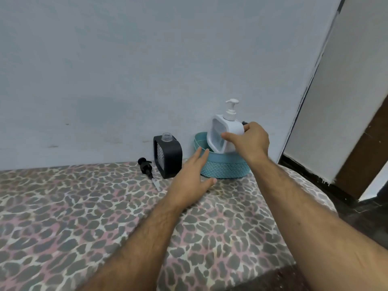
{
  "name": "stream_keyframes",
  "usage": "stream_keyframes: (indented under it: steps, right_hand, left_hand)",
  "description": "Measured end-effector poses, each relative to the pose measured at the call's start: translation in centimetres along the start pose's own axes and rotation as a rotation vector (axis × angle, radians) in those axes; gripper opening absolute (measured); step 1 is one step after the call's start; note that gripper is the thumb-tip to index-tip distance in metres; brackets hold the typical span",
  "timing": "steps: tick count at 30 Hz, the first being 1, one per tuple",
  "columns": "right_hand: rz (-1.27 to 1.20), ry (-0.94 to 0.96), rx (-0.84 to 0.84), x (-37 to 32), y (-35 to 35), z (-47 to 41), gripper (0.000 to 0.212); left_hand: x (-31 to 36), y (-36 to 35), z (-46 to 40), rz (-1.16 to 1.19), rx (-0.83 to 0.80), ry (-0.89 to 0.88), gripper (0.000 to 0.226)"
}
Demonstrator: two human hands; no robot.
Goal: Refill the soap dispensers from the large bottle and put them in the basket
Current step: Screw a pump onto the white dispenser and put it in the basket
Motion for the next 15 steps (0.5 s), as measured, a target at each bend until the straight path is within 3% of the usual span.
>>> stream_keyframes:
  steps: [6,15]
  right_hand:
    - [0.285,0.035,-0.023,-0.3,-1.9,-0.5,0.064]
    - [0.445,0.042,-0.137,-1.4,-3.0,-0.2,0.049]
  left_hand:
    - [-0.8,-0.7,0.5,-0.006,0.0,-0.01,0.085]
    - [-0.3,-2.0,0.6,-0.186,-0.042,-0.061,0.086]
Point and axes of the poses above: each hand's wrist, its own z-axis away from the middle knuckle, its own y-axis out of the back of the hand, x = y × z, the point moved 8 cm from there along -z, towards the middle knuckle, and after that the axes turned 10 degrees about z, right-handed, at the moved point
